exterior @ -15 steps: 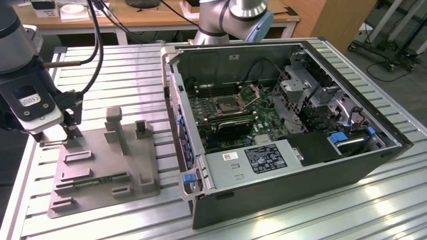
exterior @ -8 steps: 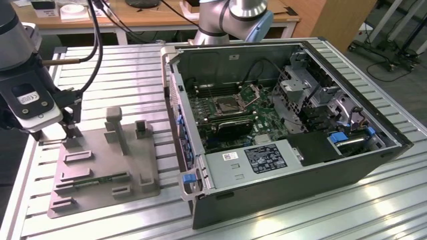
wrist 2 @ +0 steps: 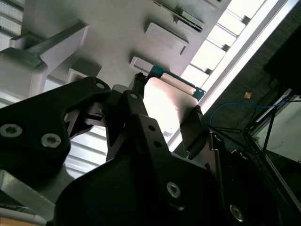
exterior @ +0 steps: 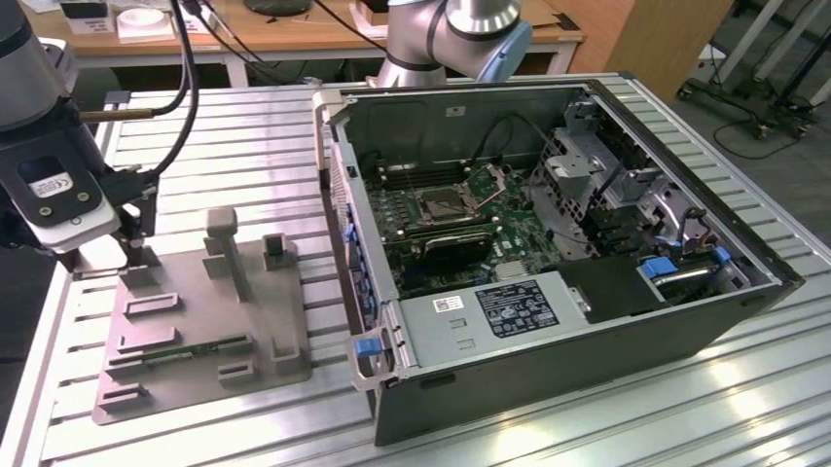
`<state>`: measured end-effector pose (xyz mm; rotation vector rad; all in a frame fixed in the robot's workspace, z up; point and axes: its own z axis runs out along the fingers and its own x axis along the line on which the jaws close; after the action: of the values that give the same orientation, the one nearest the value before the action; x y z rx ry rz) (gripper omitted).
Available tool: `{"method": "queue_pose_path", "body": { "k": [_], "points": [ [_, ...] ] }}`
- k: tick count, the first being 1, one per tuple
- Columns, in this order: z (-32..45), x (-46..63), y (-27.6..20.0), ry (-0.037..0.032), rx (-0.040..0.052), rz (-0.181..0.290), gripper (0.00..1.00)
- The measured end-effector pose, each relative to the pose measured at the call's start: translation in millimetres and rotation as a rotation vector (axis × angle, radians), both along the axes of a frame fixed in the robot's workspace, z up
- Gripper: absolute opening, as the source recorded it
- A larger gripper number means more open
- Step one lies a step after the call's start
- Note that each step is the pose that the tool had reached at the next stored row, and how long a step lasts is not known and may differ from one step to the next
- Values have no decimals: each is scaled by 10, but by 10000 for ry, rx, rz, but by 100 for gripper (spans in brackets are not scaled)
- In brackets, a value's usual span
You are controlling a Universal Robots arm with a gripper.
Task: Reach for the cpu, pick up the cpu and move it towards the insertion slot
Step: 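Pick up the cpu and move it towards the insertion slot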
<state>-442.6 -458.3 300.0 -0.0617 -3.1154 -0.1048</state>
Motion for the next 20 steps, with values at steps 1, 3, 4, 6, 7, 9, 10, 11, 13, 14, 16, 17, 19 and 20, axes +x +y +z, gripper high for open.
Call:
{"method": "queue_pose_path", "body": {
  "k": [1, 3, 4, 6, 7, 9, 10, 11, 13, 14, 16, 17, 19, 20],
  "points": [
    [5, 0, 0, 1, -1, 0, 54],
    [15, 0, 0, 1, -1, 0, 54],
    [20, 0, 0, 1, -1, 0, 54],
    [30, 0, 0, 1, -1, 0, 54],
    [35, 0, 0, 1, -1, 0, 54],
    [44, 0, 0, 1, -1, 0, 54],
    [49, 0, 0, 0, -1, 0, 54],
    [54, 0, 0, 0, -1, 0, 54],
    [65, 0, 0, 1, -1, 0, 54],
    [70, 0, 0, 0, -1, 0, 54],
    [81, 0, 0, 1, -1, 0, 54],
    [86, 0, 0, 0, -1, 0, 54],
    [96, 0, 0, 0, -1, 0, 54],
    [102, 0, 0, 0, -1, 0, 54]
  ]
}}
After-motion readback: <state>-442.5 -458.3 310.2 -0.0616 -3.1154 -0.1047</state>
